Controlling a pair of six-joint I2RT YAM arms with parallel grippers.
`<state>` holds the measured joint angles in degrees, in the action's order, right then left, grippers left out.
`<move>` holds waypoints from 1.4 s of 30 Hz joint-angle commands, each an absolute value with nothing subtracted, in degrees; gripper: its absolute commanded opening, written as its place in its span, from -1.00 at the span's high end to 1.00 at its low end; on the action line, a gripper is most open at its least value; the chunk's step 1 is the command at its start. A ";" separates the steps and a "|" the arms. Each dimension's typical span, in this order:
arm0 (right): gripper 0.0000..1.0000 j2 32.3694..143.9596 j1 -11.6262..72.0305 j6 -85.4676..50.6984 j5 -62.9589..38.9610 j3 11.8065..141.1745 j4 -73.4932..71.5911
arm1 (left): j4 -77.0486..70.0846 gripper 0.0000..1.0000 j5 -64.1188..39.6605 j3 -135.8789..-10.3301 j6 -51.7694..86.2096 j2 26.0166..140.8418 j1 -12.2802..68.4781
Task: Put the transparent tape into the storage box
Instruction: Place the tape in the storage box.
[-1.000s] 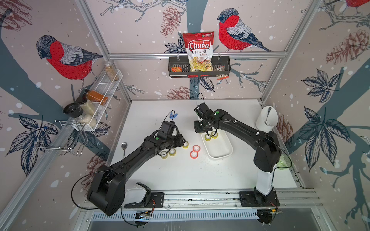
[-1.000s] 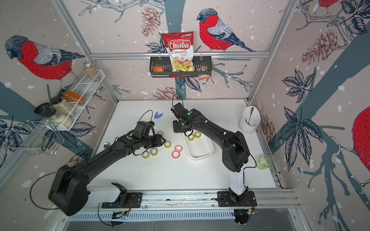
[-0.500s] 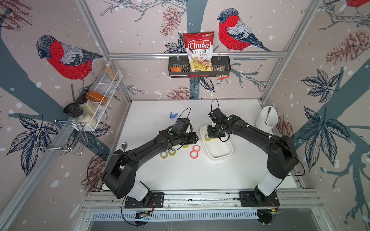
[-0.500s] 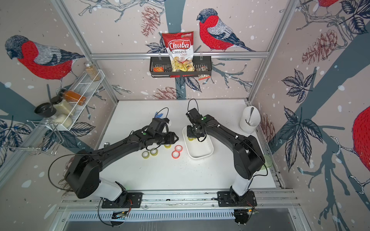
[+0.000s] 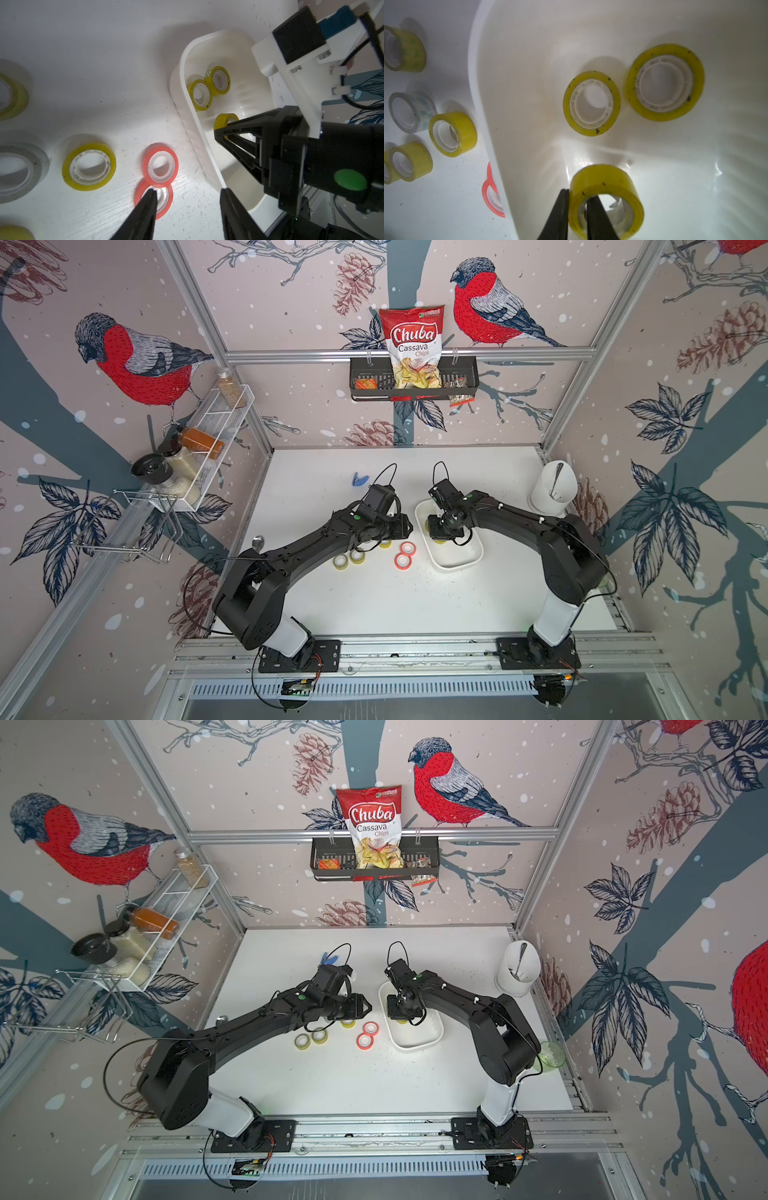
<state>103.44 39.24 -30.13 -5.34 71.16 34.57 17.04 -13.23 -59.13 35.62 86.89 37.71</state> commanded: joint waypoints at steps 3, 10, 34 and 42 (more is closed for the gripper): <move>0.59 105.22 39.24 -30.93 -5.89 72.06 32.64 | 15.85 -0.08 -12.45 -59.25 35.39 86.93 37.77; 0.59 107.55 38.94 -31.13 -5.98 72.43 31.75 | 16.28 -0.08 -12.12 -59.09 34.99 86.75 37.77; 0.06 99.01 45.06 -24.86 5.42 80.97 42.06 | 18.53 -0.08 -9.57 -52.15 36.71 79.88 33.82; 0.01 101.18 50.54 -17.81 -1.49 84.77 38.24 | 19.76 -0.08 -9.85 -46.88 37.47 73.49 29.39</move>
<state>99.83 49.47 -21.82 1.87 83.35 39.70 18.76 -10.24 -47.88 37.21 75.02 30.35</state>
